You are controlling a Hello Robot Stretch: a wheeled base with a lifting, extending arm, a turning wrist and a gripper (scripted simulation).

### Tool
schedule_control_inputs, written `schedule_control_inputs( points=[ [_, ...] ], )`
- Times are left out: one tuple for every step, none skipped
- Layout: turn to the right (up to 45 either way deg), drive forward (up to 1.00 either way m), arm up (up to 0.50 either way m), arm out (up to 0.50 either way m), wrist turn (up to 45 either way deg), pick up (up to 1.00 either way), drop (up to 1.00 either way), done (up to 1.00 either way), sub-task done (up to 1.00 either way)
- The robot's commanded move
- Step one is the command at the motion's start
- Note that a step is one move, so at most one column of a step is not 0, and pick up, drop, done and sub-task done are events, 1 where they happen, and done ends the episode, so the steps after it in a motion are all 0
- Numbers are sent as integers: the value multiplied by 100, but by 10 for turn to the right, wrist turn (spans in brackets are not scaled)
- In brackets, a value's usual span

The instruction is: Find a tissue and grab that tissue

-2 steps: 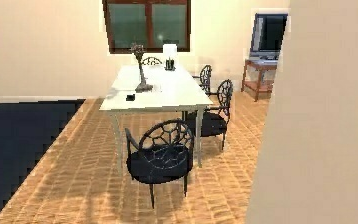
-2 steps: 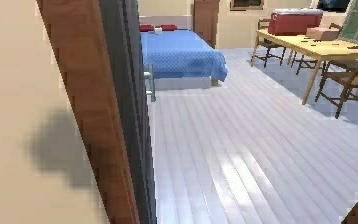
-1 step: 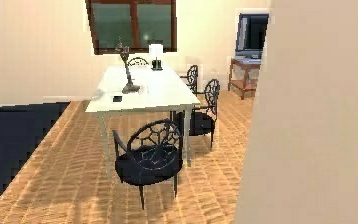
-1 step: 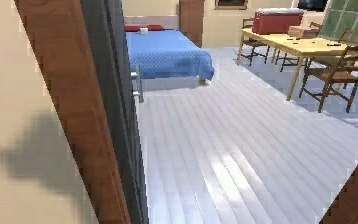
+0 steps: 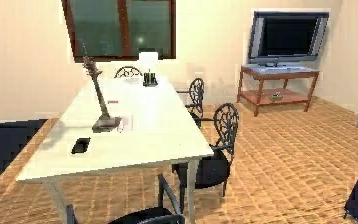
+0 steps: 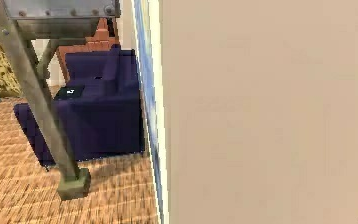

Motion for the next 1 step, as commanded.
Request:
schedule_control_inputs(
  points=[
    [300,0,0,0,0,0,0,0,0]
  ],
)
